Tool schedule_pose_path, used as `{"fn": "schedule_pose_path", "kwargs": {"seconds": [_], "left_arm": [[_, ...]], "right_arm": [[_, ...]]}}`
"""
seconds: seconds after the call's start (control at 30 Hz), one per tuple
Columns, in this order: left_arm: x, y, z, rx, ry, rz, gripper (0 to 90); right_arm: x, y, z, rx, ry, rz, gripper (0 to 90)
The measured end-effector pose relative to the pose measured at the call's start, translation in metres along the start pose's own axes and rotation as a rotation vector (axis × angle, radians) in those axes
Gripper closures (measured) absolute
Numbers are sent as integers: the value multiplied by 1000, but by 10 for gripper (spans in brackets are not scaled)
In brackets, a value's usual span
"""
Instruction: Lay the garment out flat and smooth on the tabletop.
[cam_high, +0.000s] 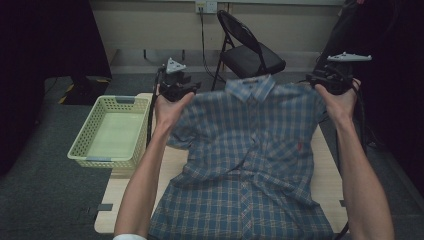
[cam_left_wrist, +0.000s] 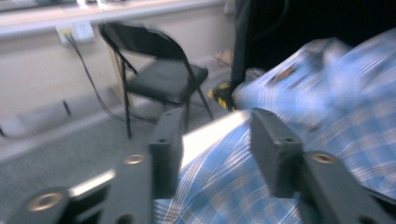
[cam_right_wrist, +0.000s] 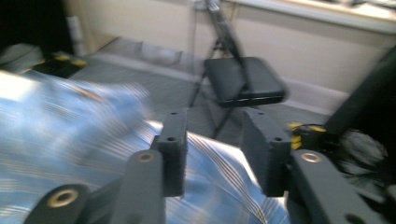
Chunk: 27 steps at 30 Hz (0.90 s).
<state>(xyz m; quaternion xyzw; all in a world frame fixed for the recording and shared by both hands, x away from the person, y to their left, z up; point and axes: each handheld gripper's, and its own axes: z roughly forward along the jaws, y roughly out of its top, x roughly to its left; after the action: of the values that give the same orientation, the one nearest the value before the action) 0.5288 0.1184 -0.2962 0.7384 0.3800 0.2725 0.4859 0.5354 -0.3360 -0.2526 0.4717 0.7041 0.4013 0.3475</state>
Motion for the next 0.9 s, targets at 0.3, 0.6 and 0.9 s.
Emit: {"fn": "schedule_pose_path", "kwargs": {"seconds": [0.3,0.6,0.9], "left_arm": [[-25,-14,1,19,-152,48,326],[-45,-32,-3,67,-209,76,331],[-72,-71,0,139,-195,95,340]], "right_arm": [[17,-32,-1,16,86,-36,409],[35,-66,-20,31,163,-55,374],[58,-106,-26,35,207,-64,450]]}}
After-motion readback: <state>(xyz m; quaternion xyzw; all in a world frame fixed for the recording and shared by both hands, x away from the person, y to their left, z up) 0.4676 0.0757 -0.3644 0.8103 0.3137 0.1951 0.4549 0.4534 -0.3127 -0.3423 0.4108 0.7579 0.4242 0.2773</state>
